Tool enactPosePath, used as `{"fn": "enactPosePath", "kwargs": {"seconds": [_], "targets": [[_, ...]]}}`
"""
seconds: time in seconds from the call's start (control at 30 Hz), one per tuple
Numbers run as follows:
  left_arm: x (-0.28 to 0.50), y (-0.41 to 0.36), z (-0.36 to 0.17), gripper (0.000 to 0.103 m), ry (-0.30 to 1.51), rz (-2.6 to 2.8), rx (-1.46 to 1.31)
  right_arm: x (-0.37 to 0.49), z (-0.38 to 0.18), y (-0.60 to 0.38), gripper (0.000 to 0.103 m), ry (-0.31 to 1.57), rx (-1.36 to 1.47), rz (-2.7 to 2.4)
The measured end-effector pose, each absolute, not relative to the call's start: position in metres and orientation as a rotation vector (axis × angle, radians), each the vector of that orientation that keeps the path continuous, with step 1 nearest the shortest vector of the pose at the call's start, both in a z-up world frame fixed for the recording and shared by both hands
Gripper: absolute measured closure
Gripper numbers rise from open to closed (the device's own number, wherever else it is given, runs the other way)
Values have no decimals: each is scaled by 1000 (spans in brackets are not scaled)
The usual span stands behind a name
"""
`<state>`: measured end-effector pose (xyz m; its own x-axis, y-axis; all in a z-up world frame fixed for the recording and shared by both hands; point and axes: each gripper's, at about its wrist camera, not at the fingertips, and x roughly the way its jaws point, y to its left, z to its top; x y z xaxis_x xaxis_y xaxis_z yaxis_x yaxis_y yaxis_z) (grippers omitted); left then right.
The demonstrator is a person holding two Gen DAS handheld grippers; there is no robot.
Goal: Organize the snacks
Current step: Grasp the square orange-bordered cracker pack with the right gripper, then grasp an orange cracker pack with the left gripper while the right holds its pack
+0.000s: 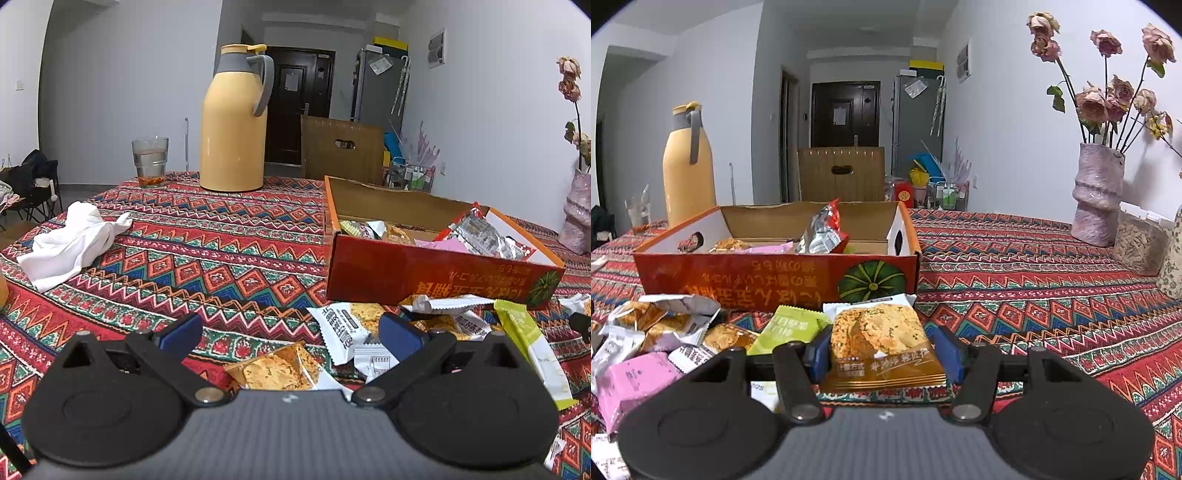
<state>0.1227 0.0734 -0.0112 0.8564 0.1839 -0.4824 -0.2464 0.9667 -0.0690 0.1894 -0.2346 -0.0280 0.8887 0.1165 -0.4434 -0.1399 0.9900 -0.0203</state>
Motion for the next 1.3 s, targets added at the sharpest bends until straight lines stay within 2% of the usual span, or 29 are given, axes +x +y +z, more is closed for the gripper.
{"fn": "enactPosePath", "kwargs": {"seconds": [0.3,0.53,0.67,1.07,1.3], "targets": [[127,82,-2,0,544,269,-60,189,-29,-241,46,445,-15,146],[136,90,-15,0,648,274,4,187,-29,-243,46,433,-3,150],[137,95,-22,0,708,245,-72,187,-30,-243,46,430,1,152],[159,86,-21,0,741,302,-188,185,-29,-244,46,417,8,161],[162,76,-24,0,757,266,-147,183,-28,-245,45,407,15,170]]}}
